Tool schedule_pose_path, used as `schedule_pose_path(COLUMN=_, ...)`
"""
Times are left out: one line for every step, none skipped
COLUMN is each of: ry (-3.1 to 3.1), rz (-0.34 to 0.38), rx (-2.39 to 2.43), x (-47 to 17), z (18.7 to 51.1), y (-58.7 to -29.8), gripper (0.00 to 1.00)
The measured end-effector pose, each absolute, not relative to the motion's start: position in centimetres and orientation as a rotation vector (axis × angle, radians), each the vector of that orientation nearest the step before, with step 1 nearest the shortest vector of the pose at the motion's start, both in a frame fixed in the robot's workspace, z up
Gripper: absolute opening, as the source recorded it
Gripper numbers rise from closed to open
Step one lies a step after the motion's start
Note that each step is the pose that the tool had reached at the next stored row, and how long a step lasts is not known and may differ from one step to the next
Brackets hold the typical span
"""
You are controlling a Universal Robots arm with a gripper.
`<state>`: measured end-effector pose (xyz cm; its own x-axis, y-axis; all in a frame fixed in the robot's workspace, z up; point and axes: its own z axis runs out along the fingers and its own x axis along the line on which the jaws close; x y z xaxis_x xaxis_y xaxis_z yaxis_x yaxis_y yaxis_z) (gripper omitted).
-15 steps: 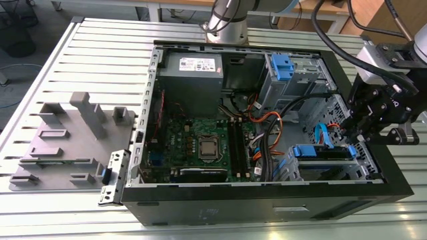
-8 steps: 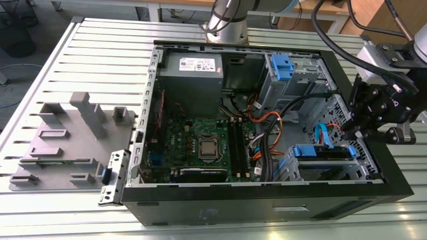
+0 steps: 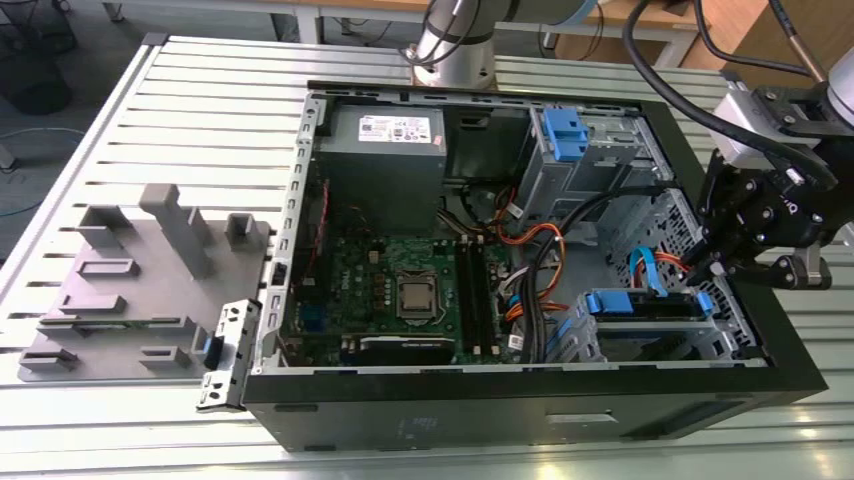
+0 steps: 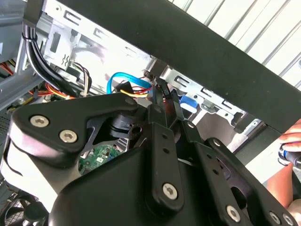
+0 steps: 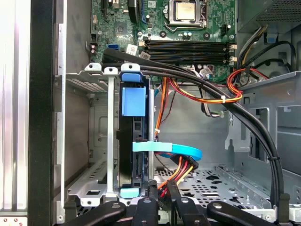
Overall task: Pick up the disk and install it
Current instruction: 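Insert the second disk wire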
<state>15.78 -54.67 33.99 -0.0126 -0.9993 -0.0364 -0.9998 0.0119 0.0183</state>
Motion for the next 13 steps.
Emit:
schedule_pose_path(ry=2.226, rz=0.060, rx=-2.198, x=15.78, z=33.99, y=-54.67, gripper=0.22)
schedule_pose_path(ry=2.226, rz=0.060, rx=-2.199, x=15.78, z=33.99, y=-54.67, gripper=0.22)
schedule_pose_path(ry=2.226, rz=0.060, rx=-2.199, x=15.78, z=33.99, y=-54.67, gripper=0.22)
schedule_pose_path(ry=2.226, rz=0.059, rx=-2.199, x=15.78, z=33.99, y=-54.67, gripper=0.22)
schedule_pose_path(ry=2.226, rz=0.059, rx=-2.199, x=15.78, z=33.99, y=-54.67, gripper=0.22)
schedule_pose_path(ry=2.226, rz=0.059, rx=-2.199, x=15.78, z=33.99, y=-54.67, gripper=0.23)
schedule_pose_path(ry=2.227, rz=0.058, rx=-2.200, x=15.78, z=33.99, y=-54.67, gripper=0.29)
schedule_pose_path(ry=2.227, rz=0.058, rx=-2.200, x=15.78, z=33.99, y=-54.67, gripper=0.29)
schedule_pose_path(ry=2.227, rz=0.058, rx=-2.200, x=15.78, z=33.99, y=-54.67, gripper=0.35)
schedule_pose_path(ry=2.227, rz=0.058, rx=-2.200, x=15.78, z=33.99, y=-54.67, gripper=0.35)
schedule_pose_path(ry=2.227, rz=0.057, rx=-2.200, x=15.78, z=33.99, y=-54.67, gripper=0.35)
schedule_pose_path(ry=2.228, rz=0.057, rx=-2.201, x=15.78, z=33.99, y=-54.67, gripper=0.35)
schedule_pose_path(ry=2.228, rz=0.057, rx=-2.201, x=15.78, z=33.99, y=-54.67, gripper=0.35)
